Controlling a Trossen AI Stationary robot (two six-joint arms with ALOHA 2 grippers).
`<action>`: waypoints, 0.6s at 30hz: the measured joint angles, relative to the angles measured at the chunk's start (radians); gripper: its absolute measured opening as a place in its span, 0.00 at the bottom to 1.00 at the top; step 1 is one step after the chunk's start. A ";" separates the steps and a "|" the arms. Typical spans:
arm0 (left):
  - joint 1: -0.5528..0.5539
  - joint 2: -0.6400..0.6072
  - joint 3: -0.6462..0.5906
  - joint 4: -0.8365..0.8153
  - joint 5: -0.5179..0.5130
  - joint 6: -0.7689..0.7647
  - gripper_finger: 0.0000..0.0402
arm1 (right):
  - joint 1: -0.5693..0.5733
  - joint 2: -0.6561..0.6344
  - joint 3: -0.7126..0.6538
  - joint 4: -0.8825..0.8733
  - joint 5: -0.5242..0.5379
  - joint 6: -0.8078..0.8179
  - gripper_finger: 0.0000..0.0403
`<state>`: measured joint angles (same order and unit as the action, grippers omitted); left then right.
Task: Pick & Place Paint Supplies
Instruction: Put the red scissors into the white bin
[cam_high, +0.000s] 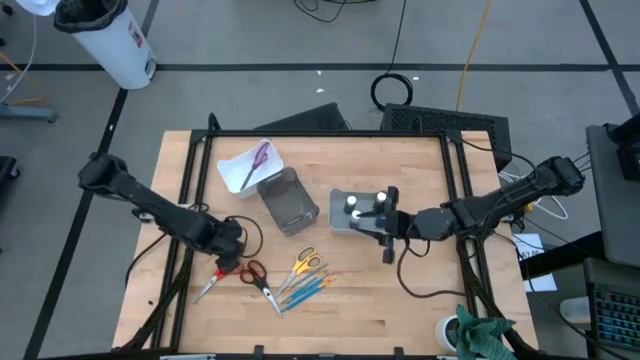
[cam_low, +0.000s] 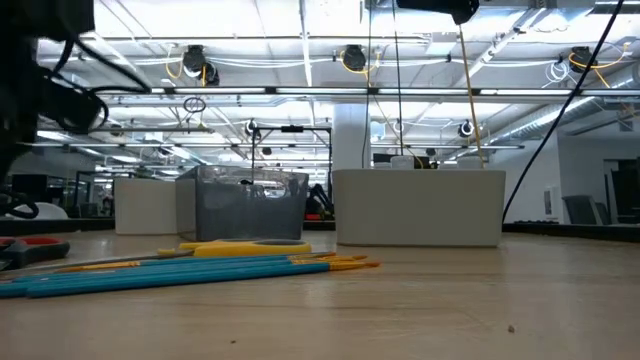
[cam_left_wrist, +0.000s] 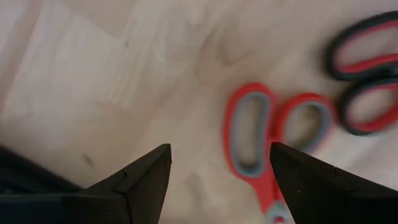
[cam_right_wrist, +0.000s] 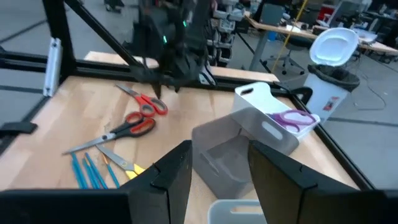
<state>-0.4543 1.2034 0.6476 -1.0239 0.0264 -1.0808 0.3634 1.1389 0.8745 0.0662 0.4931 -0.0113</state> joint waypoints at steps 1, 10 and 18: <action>0.000 0.024 0.000 -0.009 0.000 -0.005 0.70 | 0.007 0.000 0.000 0.008 0.000 0.000 0.36; 0.017 0.196 0.001 0.014 -0.001 -0.031 0.70 | 0.067 0.000 0.000 0.029 0.002 -0.040 0.36; 0.018 0.258 0.003 0.128 -0.005 0.028 0.69 | 0.085 0.000 0.000 0.027 0.002 -0.064 0.36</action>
<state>-0.4362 1.4610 0.6506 -0.8959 0.0214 -1.0530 0.4480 1.1393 0.8745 0.0937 0.4953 -0.0757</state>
